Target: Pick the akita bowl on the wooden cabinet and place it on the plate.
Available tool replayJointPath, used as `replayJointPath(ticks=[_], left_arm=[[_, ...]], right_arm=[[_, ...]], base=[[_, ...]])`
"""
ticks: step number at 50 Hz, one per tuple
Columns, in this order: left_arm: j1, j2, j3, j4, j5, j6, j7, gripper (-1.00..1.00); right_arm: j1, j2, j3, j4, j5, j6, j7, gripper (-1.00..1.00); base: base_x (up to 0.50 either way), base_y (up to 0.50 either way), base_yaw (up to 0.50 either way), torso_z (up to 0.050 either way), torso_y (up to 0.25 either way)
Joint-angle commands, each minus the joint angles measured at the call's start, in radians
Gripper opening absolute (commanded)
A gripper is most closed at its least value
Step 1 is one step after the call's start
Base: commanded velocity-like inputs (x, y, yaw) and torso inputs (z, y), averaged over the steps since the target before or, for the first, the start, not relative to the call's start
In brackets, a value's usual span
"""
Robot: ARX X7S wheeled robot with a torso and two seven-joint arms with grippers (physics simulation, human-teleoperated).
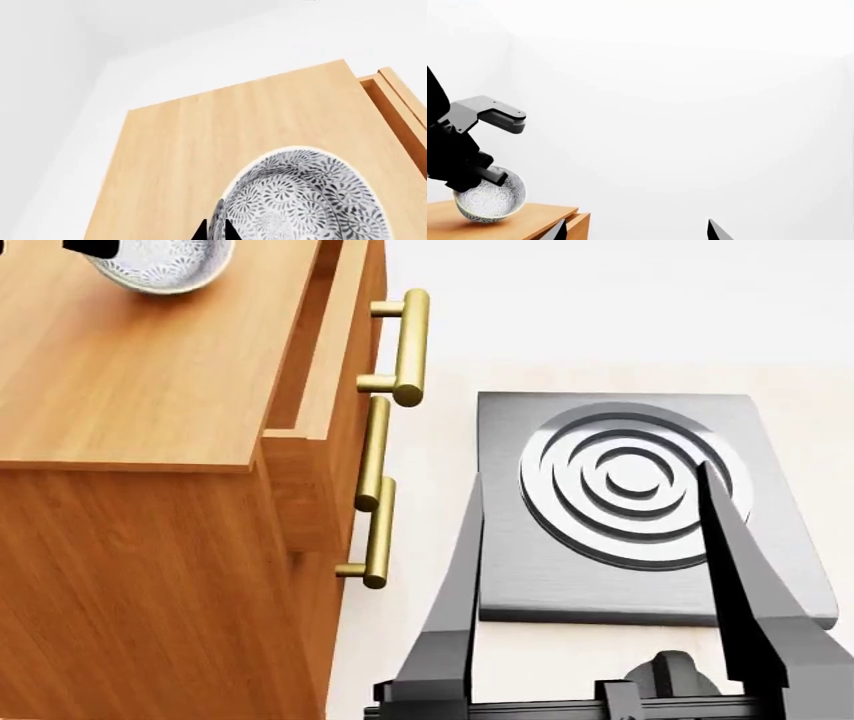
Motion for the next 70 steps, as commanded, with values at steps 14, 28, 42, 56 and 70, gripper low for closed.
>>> replayJointPath(ticks=[14,28,42,56,70], left_arm=[[0.000,0.000,-0.815,0.074,0.977,-0.004,-0.015,-1.00],[-0.036,-0.017,-0.991,0.199,1.180,0.100,-0.096,-1.00],[-0.056,-0.134,-0.989,0.571,1.224,0.171,-0.235,-1.00],[-0.061,-0.212,-0.998,0.782,1.264,0.244,-0.292,-1.00],[-0.049,-0.280,-1.002,0.980,1.321,0.305,-0.378,-1.00]], right_arm=[[0.002,0.010,0.001,-0.010,0.002,0.001,0.010,1.00],[0.004,0.017,0.000,-0.022,0.002,0.007,0.020,1.00],[0.004,0.025,0.000,-0.021,0.004,-0.001,0.025,1.00],[0.007,0.030,-0.006,-0.026,0.002,0.001,0.031,1.00],[0.015,0.031,-0.020,-0.031,-0.007,0.015,0.037,1.00]], base=[[0.00,0.00,0.00,0.000,0.000],[0.00,0.00,0.00,0.000,0.000],[0.00,0.00,0.00,0.000,0.000],[0.00,0.00,0.00,0.000,0.000],[0.00,0.00,0.00,0.000,0.000]])
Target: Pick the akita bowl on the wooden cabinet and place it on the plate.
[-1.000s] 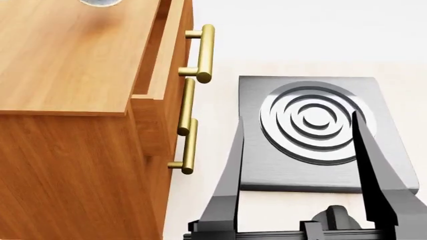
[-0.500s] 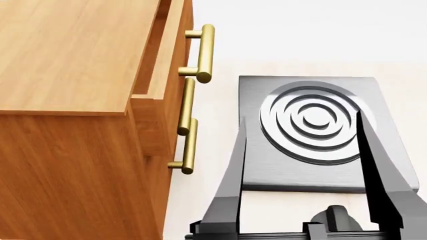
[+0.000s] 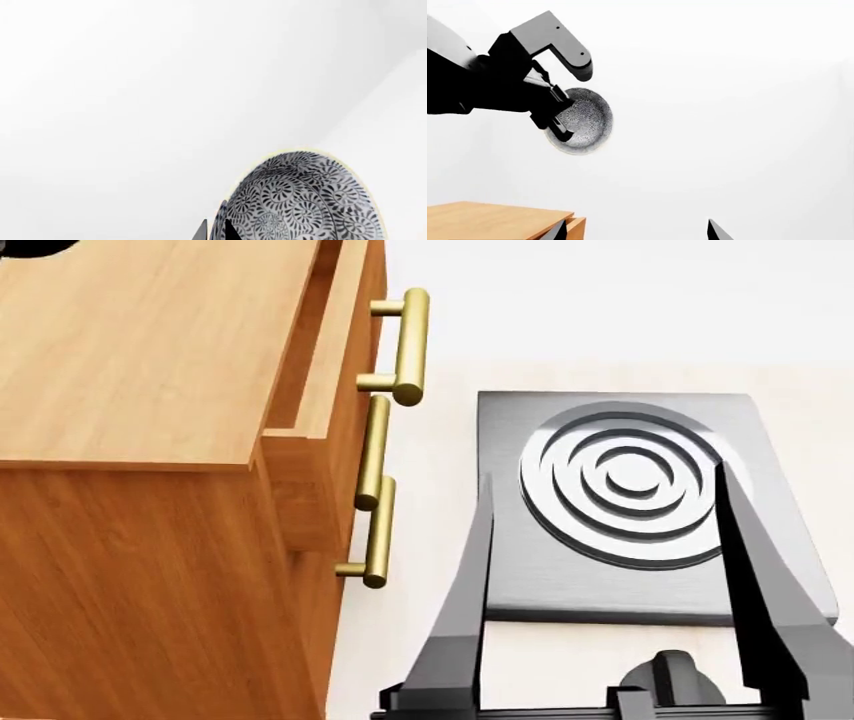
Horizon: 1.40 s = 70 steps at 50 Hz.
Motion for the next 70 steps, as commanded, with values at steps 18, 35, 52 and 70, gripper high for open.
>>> replayJointPath(ticks=[18,35,52,70], left_arm=[[0.001,-0.115,0.030,0.345,0.130,0.090,0.004,-1.00],[0.011,-0.148,0.016,0.385,0.137,0.107,0.021,-1.00],[0.039,-0.237,-0.014,0.499,0.165,0.199,0.046,-1.00],[0.071,-0.289,0.032,0.635,0.208,0.215,0.096,-1.00]], right_arm=[[0.039,0.012,-0.042,-0.042,-0.006,0.046,0.031,1.00],[0.182,0.116,-0.219,-0.034,0.050,-0.037,0.175,1.00],[0.187,0.133,-0.228,-0.024,0.053,-0.054,0.192,1.00],[0.200,0.147,-0.243,-0.031,0.056,-0.058,0.208,1.00]], base=[[0.00,0.00,0.00,0.000,0.000],[0.00,0.00,0.00,0.000,0.000],[0.00,0.00,0.00,0.000,0.000],[0.00,0.00,0.00,0.000,0.001]])
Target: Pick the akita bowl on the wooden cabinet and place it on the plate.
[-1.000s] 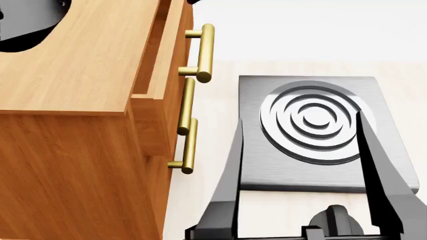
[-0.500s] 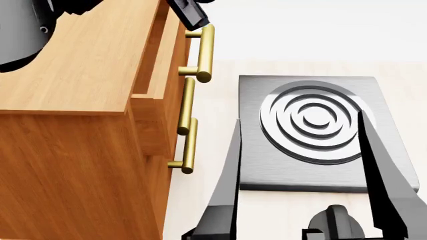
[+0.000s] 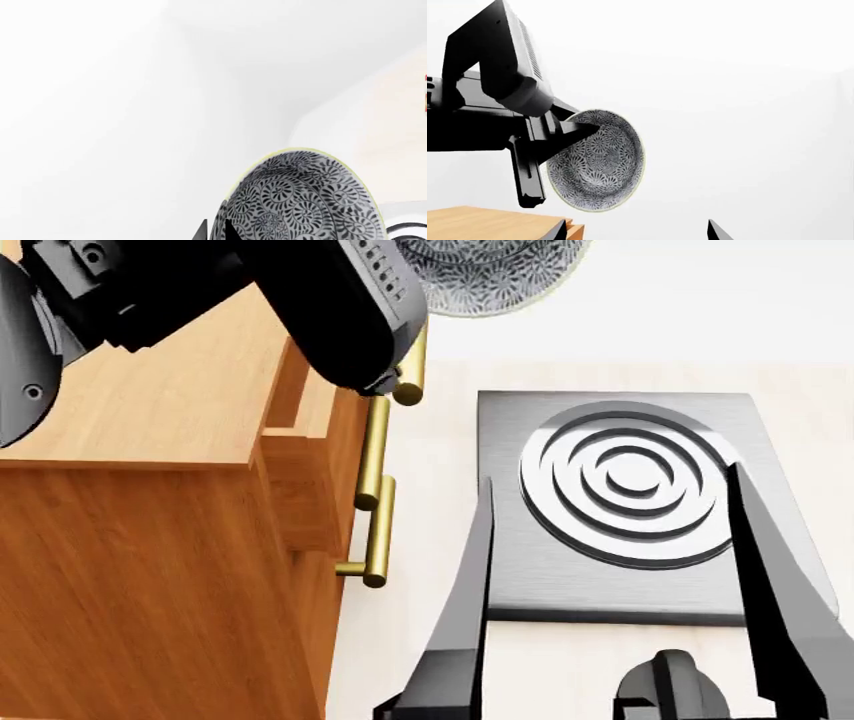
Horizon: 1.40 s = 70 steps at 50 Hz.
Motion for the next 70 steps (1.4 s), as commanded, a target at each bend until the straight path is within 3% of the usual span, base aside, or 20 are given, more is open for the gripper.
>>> replayJointPath(ticks=[1,26,46,70], left_arm=[[0.016,-0.036,0.018,0.093,0.042,0.014,0.016,-1.00],[0.081,-0.031,0.044,0.104,0.088,0.021,0.006,-1.00],[0.075,-0.093,0.055,0.283,0.105,-0.008,-0.056,-1.00],[0.099,-0.089,0.046,0.337,0.115,-0.011,-0.089,-1.00]], right_arm=[[0.010,0.010,-0.012,-0.004,0.002,-0.004,0.012,1.00],[0.026,0.022,-0.031,0.009,0.009,-0.026,0.023,1.00],[0.022,0.021,-0.043,0.038,0.012,-0.051,0.023,1.00],[0.029,0.021,-0.054,0.039,0.014,-0.054,0.026,1.00]], base=[[0.00,0.00,0.00,0.000,0.000],[0.00,0.00,0.00,0.000,0.000],[0.00,0.00,0.00,0.000,0.001],[0.00,0.00,0.00,0.001,0.000]])
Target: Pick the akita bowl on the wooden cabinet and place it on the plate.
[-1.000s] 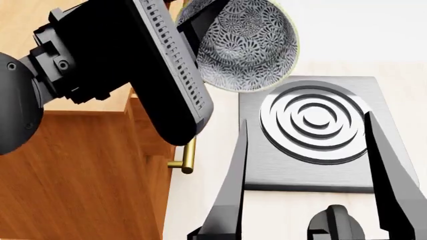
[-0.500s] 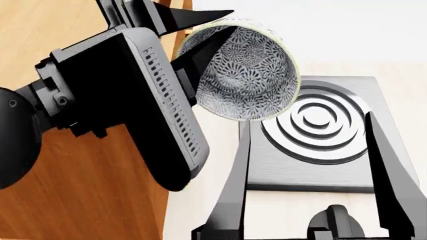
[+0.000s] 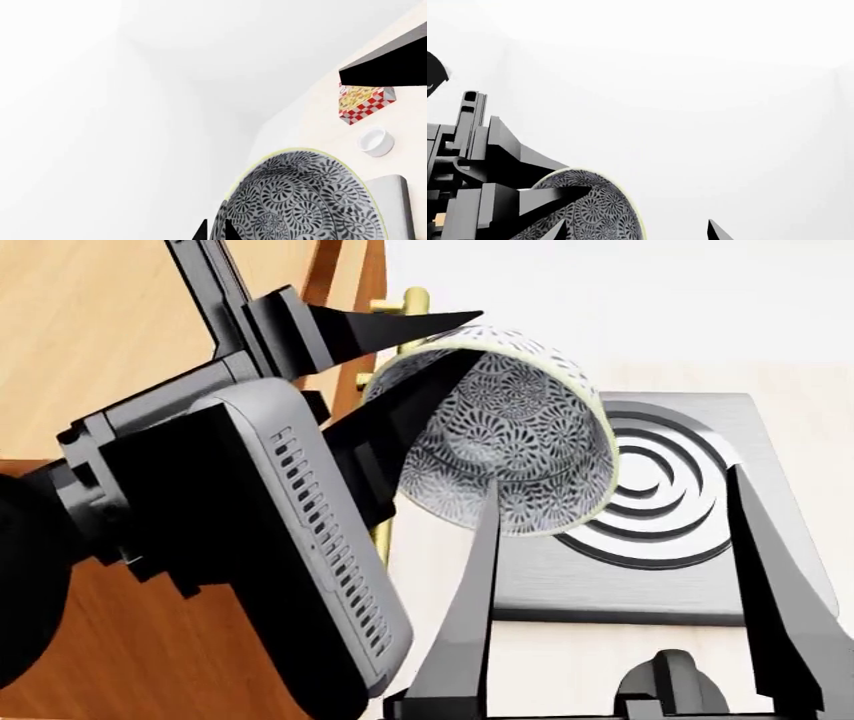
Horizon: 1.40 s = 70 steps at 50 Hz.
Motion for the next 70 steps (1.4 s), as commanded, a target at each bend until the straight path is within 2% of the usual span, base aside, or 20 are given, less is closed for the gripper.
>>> replayJointPath(ticks=[1,36,59,60,70], left_arm=[[0.005,0.000,-0.014,0.029,0.011,-0.001,-0.018,-1.00],[-0.001,-0.066,-0.037,0.138,-0.004,-0.020,-0.056,-1.00],[0.006,-0.073,-0.046,0.163,0.002,-0.026,-0.062,-1.00],[0.006,-0.073,-0.047,0.161,0.001,-0.026,-0.062,-1.00],[0.019,-0.080,-0.050,0.155,0.003,-0.025,-0.070,-1.00]], right_arm=[[0.003,0.000,-0.005,0.003,0.001,-0.005,0.001,1.00],[-0.025,0.005,0.001,0.078,0.015,-0.074,-0.009,1.00],[-0.044,-0.013,0.006,0.155,0.062,-0.099,-0.024,1.00],[-0.040,-0.012,0.007,0.153,0.066,-0.081,-0.015,-1.00],[-0.031,-0.011,0.030,0.142,0.091,-0.022,0.050,-1.00]], base=[[0.00,0.00,0.00,0.000,0.000],[0.00,0.00,0.00,0.000,0.000],[0.00,0.00,0.00,0.000,0.000],[0.00,0.00,0.00,0.000,0.000],[0.00,0.00,0.00,0.000,0.000]])
